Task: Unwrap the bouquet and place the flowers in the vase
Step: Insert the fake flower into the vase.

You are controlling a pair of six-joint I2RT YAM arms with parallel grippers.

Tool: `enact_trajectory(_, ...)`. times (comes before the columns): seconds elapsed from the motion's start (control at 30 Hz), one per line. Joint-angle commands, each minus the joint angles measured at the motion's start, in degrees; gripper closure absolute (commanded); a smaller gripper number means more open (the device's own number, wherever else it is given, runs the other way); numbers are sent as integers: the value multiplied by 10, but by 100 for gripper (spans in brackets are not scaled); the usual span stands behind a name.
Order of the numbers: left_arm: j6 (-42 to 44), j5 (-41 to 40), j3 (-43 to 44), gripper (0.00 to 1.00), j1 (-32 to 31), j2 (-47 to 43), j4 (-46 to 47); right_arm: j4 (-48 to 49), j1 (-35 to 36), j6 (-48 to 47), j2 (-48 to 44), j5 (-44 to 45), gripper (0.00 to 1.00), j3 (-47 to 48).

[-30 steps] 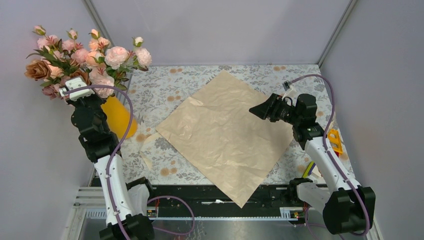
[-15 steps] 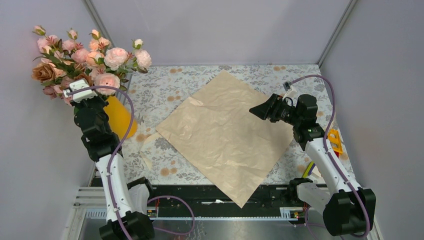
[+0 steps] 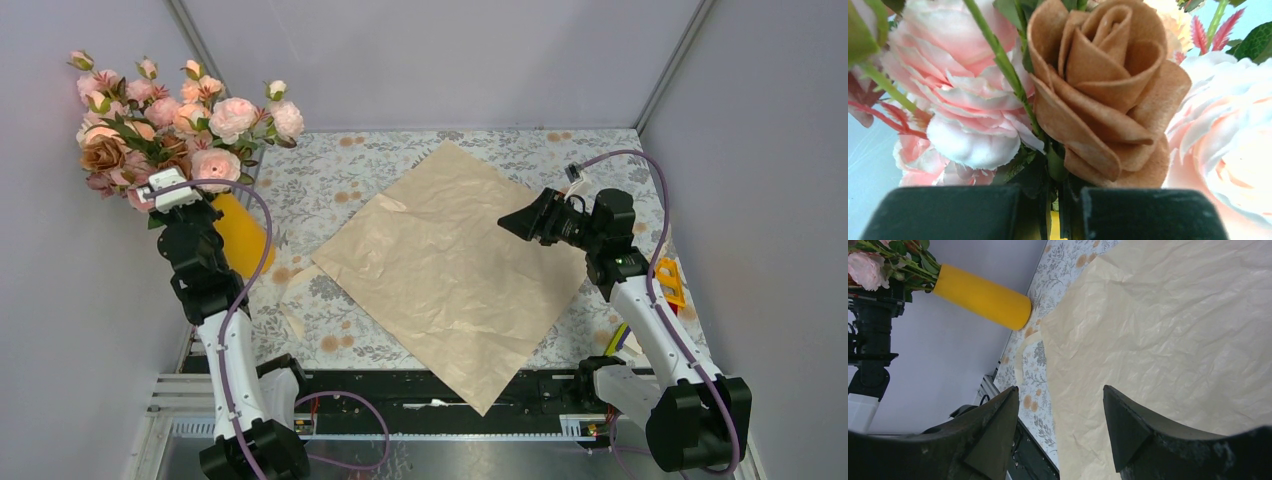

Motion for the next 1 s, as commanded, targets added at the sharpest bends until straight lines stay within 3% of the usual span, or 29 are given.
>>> enact_trajectory(0.0, -7, 3, -16, 100, 4, -10, 4, 37, -3, 11, -3, -18, 31, 3)
enact_trajectory(0.17, -6, 2, -24, 100, 5, -10, 4, 37, -3, 12, -4, -18, 31, 3)
enact_trajectory(0.53, -21, -1, -25, 82, 5, -23, -4, 37, -3, 11, -7, -21, 31, -1)
enact_trajectory(0.97, -17, 0, -27, 69, 4, -45, -12, 37, -3, 11, -5, -23, 31, -2)
